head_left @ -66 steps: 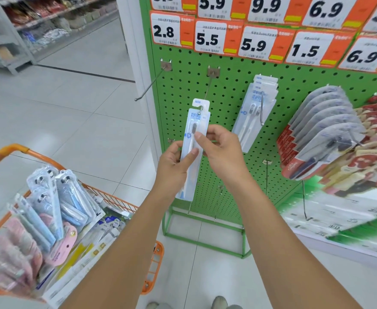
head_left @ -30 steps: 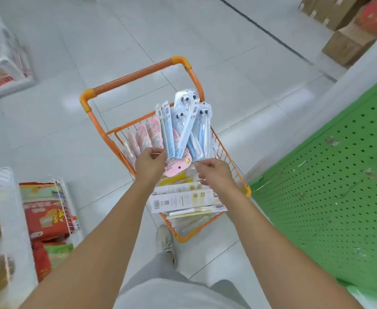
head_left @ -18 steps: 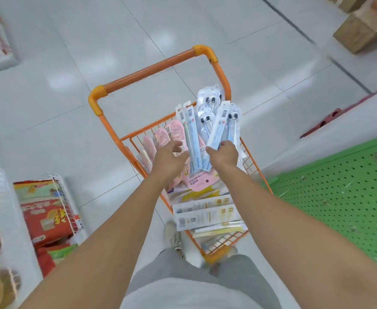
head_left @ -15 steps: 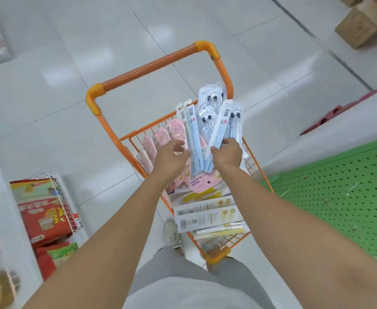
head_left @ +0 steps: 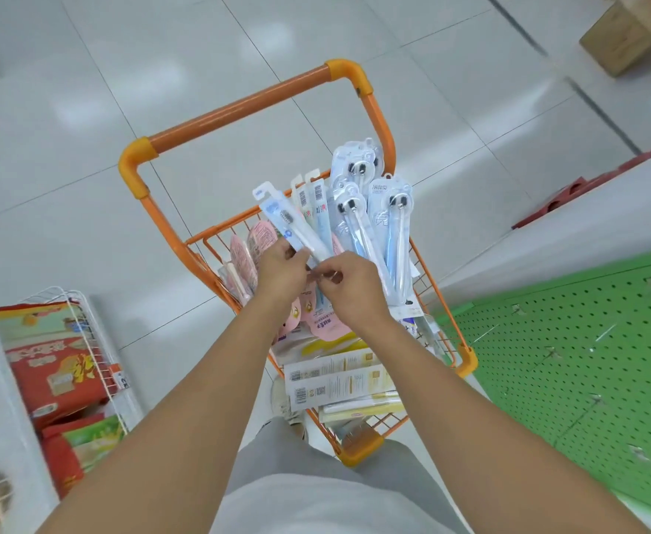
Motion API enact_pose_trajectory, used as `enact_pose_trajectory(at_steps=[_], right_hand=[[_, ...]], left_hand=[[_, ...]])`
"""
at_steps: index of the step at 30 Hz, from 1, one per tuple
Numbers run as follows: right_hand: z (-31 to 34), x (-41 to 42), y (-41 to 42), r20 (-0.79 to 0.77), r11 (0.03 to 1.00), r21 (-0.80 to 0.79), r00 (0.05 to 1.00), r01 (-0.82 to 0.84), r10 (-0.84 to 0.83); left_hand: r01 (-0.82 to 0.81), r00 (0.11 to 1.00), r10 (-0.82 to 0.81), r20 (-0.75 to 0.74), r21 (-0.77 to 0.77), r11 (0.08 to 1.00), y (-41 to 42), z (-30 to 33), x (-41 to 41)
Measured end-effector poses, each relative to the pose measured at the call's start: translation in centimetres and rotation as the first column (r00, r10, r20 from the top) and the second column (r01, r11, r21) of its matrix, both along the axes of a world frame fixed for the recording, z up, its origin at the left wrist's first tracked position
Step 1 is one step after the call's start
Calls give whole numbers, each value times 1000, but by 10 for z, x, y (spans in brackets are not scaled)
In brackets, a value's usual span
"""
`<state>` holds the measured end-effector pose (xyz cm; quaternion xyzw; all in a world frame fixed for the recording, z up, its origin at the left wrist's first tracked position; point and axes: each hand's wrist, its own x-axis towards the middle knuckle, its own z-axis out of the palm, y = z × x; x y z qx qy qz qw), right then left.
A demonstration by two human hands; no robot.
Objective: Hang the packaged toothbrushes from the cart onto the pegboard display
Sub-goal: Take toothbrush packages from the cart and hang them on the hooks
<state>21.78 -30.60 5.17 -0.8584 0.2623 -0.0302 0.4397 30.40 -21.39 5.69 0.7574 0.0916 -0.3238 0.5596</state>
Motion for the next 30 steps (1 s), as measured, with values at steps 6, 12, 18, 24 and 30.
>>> enact_pose_trajectory(at_steps=[6, 12, 18, 24, 30], right_hand=[[-3, 21, -22, -66, 966, -10, 964, 257, -257], [-16, 49, -20, -276, 991, -46, 952, 125, -133], [0, 18, -24, -182, 966, -81, 949, 246, -257], [47, -36, -4, 143, 940, -173, 952, 294, -272], [82, -69, -19, 246, 955, 104, 923, 278, -295]], left_hand=[[-149, 985, 153, 83, -60, 987, 15, 13, 8], [-165, 986, 165, -5, -69, 984, 37, 13, 10], [-195, 980, 188, -64, -111, 975, 41, 23, 6], [-90, 986, 52, -161, -236, 968, 5, 38, -9], [45, 978, -116, -171, -374, 926, -45, 78, -41]])
